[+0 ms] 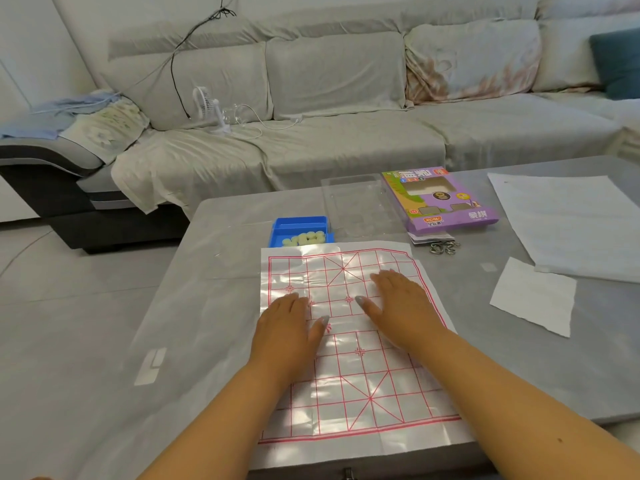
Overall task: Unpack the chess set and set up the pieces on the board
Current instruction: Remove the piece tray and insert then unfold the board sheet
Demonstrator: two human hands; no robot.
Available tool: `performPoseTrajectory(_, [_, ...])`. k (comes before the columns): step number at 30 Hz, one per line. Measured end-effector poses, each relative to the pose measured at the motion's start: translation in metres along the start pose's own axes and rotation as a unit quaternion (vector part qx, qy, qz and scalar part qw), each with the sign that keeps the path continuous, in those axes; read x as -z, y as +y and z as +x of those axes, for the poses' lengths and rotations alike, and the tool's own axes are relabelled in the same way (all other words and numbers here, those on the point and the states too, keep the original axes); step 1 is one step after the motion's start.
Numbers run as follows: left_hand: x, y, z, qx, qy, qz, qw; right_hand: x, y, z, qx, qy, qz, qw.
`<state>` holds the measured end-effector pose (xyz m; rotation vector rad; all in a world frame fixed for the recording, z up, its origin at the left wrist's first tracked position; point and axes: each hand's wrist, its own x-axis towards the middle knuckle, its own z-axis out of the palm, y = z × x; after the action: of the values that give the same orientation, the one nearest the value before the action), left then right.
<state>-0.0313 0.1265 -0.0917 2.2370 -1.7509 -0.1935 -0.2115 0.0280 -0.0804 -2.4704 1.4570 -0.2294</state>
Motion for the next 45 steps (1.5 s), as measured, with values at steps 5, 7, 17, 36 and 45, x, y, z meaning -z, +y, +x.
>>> performPoseTrajectory(5, [0.011, 0.005, 0.033, 0.007, 0.033, -0.057, 0.998, 0.018, -0.017, 0.055, -0.036, 0.032, 0.059, 0.997])
performPoseTrajectory(7, [0.011, 0.004, 0.044, 0.011, 0.042, -0.069, 0.997, 0.022, -0.022, 0.081, -0.054, 0.035, 0.077, 0.995])
performPoseTrajectory(17, [-0.023, -0.015, 0.052, -0.007, 0.119, -0.127, 0.985, 0.001, -0.037, 0.165, -0.162, -0.035, 0.070, 0.984])
performPoseTrajectory(36, [-0.014, -0.022, 0.055, 0.143, 0.169, -0.424, 0.878, -0.013, -0.072, 0.210, -0.201, -0.074, 0.196, 0.957])
performPoseTrajectory(45, [-0.024, -0.030, 0.059, 0.104, 0.165, -0.369, 0.909, -0.010, -0.095, 0.234, -0.188, -0.061, 0.231, 0.953])
